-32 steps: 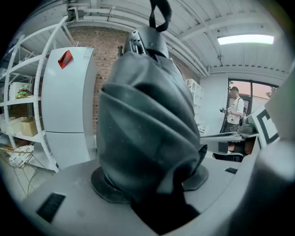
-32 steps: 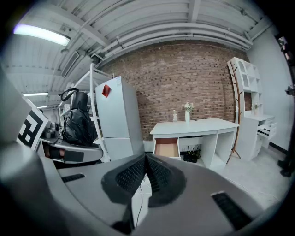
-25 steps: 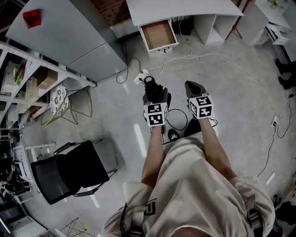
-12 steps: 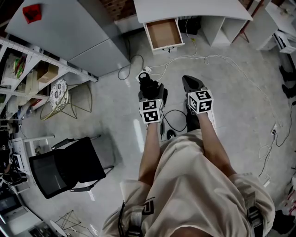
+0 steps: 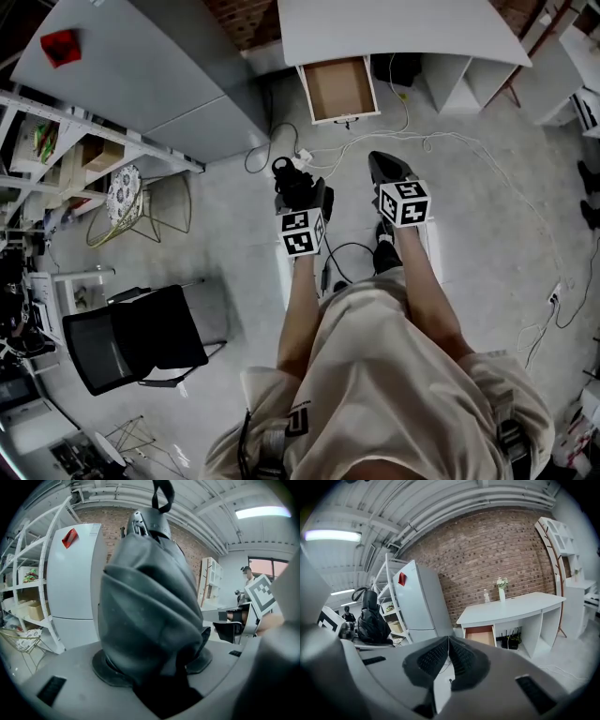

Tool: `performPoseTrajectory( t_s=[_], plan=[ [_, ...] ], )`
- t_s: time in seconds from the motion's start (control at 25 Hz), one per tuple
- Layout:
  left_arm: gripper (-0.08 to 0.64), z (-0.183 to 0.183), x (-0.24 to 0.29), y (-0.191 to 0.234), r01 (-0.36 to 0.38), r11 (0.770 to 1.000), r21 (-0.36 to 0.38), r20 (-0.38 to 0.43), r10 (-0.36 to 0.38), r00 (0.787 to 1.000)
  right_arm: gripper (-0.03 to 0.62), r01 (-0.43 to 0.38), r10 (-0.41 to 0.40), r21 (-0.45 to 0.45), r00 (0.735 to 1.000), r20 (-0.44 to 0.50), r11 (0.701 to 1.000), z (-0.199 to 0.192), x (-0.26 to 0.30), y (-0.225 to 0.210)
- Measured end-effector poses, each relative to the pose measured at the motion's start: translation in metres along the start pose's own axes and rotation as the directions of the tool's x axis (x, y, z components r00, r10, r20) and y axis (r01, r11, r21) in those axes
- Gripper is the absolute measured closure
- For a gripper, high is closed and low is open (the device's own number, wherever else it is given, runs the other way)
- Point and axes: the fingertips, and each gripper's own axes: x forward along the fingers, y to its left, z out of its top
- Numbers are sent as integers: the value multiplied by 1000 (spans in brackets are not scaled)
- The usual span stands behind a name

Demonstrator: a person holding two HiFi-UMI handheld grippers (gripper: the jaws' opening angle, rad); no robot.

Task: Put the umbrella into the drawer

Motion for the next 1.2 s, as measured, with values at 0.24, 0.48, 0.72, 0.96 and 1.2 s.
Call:
performPoseTrajectory(
  t_s=[0.24, 0.48, 0.72, 0.96, 1.2],
  plan=[
    [314, 14, 35, 1, -64, 998, 2, -30, 64, 997, 525, -42, 41, -21, 998, -45, 999, 13, 31, -29],
    [314, 33, 68, -16, -90, 996, -2, -24, 90, 996, 523, -91, 93, 23, 992, -84, 996, 18, 51, -68],
    [314, 44, 96, -30, -136, 990, -48, -15, 135, 991, 525, -116, 120, 46, 989, -91, 992, 21, 54, -113],
    [314, 58, 107, -35, -157, 985, -69, 17, 159, 987, 523, -189, 197, 82, 976, -96, 978, 19, 66, -140],
    [314, 64, 111, -23, -183, 981, -68, 10, 184, 983, 525, -198, 204, 79, 975, -87, 977, 31, 80, -145]
  ],
)
